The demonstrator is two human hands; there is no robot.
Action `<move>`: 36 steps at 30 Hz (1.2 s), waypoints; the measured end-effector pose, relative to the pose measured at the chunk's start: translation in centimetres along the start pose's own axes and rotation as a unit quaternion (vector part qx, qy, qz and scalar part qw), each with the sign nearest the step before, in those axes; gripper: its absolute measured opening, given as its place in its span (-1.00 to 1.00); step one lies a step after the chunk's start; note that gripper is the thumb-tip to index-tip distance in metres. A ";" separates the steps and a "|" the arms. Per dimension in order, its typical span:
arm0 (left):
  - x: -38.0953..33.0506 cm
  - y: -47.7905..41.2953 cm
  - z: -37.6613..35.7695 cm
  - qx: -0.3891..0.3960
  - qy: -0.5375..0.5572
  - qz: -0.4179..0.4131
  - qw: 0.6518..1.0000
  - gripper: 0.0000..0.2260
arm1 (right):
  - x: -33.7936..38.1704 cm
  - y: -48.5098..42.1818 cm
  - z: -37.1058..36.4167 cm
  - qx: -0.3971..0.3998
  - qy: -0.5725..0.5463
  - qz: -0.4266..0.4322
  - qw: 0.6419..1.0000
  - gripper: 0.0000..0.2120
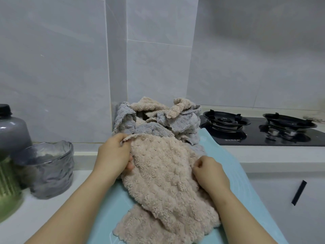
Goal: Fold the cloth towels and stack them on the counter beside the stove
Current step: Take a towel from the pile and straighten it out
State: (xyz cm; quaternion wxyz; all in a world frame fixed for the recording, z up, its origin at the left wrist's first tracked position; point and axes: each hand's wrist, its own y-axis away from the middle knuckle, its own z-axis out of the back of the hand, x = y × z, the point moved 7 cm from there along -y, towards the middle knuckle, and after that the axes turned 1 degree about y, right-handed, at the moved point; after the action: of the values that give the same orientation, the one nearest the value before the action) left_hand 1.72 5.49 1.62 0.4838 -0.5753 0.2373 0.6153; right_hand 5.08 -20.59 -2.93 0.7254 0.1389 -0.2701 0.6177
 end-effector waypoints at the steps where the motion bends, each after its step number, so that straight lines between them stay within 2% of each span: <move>1: 0.2 0.0 -0.2 0.001 0.027 0.013 1.000 -0.79 | 0.0 0.0 0.1 -0.007 0.006 0.003 1.000 -0.81; 3: 0.4 -0.1 -0.4 0.000 0.072 0.027 0.997 -0.81 | -0.1 0.1 0.5 -0.026 -0.012 0.001 1.000 -0.80; 6: 0.1 0.0 -0.1 -0.019 0.096 0.016 0.995 -0.79 | 0.1 0.2 2.2 -0.094 -0.126 0.015 0.987 -0.85; 9: -0.8 0.3 0.3 -0.036 0.114 -0.014 0.993 -0.77 | 1.2 1.5 4.9 -0.173 -0.251 0.071 0.950 -0.90; 13: -2.7 0.7 1.2 -0.055 0.149 -0.073 0.985 -0.74 | 2.0 3.9 7.9 -0.274 -0.332 0.113 0.895 -0.93; 15: -3.5 1.0 1.5 -0.059 0.174 -0.096 0.978 -0.77 | 2.1 4.7 8.7 -0.300 -0.384 0.126 0.864 -0.88; 17: -4.1 1.1 1.4 -0.045 0.201 -0.115 0.972 -0.77 | 2.2 4.9 8.9 -0.306 -0.410 0.144 0.847 -0.79; 19: -4.4 0.9 0.6 -0.011 0.212 -0.125 0.969 -0.68 | 2.7 4.7 8.5 -0.298 -0.384 0.172 0.857 -0.72; 21: -3.9 0.4 -0.7 0.032 0.196 -0.116 0.973 -0.48 | 3.3 3.9 7.6 -0.273 -0.301 0.176 0.896 -0.68; 23: -2.9 0.1 -2.1 0.073 0.139 -0.129 0.979 -0.41 | 3.5 2.4 6.0 -0.227 -0.190 0.164 0.941 -0.45; 26: -0.3 0.1 -4.4 0.126 -0.100 -0.173 0.972 -0.60 | 2.7 0.1 2.4 -0.087 -0.025 0.118 0.989 -0.31; 28: 1.0 0.4 -5.6 0.154 -0.261 -0.188 0.934 -0.70 | 1.7 -0.5 0.3 -0.004 0.052 0.091 0.994 -0.35; 29: 1.3 0.3 -6.1 0.158 -0.319 -0.190 0.915 -0.65 | 1.5 -0.6 -0.1 0.012 0.066 0.084 0.994 -0.37; 31: 1.5 0.1 -6.5 0.145 -0.398 -0.178 0.888 -0.48 | 1.3 -0.7 -0.3 0.005 0.067 0.071 0.995 -0.42; 33: 1.3 0.0 -6.6 0.135 -0.429 -0.159 0.879 -0.40 | 1.7 -0.7 0.1 -0.019 0.072 0.073 0.995 -0.46; 36: 0.9 0.1 -6.6 0.127 -0.446 -0.142 0.875 -0.38 | 2.9 -0.3 1.7 -0.122 0.063 0.114 0.984 -0.62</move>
State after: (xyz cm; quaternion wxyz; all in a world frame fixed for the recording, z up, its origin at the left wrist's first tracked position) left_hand 4.87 0.18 -0.78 0.6895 -0.2015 -0.0118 0.6956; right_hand 5.24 -19.16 0.11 0.6769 -0.0214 -0.3114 0.6666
